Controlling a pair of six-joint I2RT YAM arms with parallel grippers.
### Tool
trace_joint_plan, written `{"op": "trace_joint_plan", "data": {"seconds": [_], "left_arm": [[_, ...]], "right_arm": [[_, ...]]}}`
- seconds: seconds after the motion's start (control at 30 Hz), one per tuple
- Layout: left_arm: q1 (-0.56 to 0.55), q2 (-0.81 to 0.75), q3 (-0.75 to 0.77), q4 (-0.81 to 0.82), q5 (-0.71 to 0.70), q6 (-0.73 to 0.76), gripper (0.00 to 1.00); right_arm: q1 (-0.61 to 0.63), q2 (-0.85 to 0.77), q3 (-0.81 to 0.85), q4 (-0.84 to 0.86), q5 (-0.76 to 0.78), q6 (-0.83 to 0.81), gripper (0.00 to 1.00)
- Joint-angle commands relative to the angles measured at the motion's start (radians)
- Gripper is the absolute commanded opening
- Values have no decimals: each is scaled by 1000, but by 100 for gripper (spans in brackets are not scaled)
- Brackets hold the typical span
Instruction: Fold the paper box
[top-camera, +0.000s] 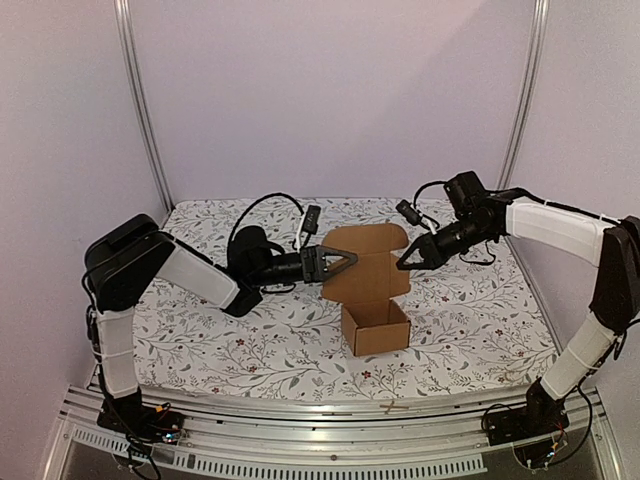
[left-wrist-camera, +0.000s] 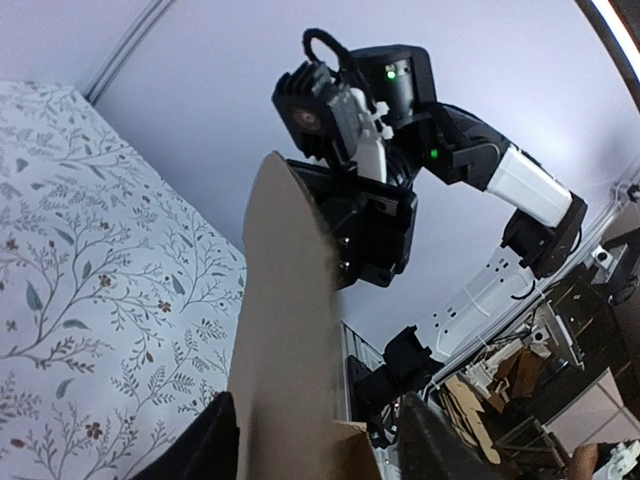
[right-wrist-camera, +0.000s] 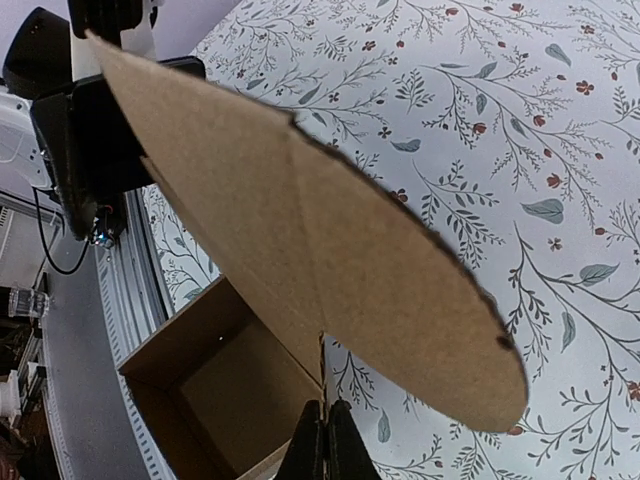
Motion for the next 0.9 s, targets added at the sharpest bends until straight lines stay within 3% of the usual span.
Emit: {"op": "trace_joint_plan", "data": {"seconds": [0.0,0.03,0.07,0.1,0.2,0.4,0.57,0.77,0.87], "left_arm": [[30,-127,-42,-190,-57,115,71],[34,-168,-50,-290,-81,170,90],[34,-215,-53,-405,-117,238,98],[32,-262,-57,-512,-173,305,99],[17,-396,-96,-710,-302,482,99],[-5,-510,-160,-744,-399,568,99],[-13,-561,-24,-1039,-490,763,99],[-1,-536,154,-1292,-356,893,99],[-1,-489,241,-1388,-261,926,94]], "right_arm": [[-20,-8,31,-32,-13,-24,0],[-37,-27,35,-34,-16,-26,0],[-53,-42,40,-37,-19,-26,0],[-70,-54,47,-41,-23,-28,0],[-99,-87,61,-63,-28,-42,0],[-100,-99,62,-88,-91,-74,0],[-95,-92,74,-134,-141,-128,0],[-30,-111,64,-195,-145,-246,0],[-1,-114,68,-215,-148,-285,0]]}}
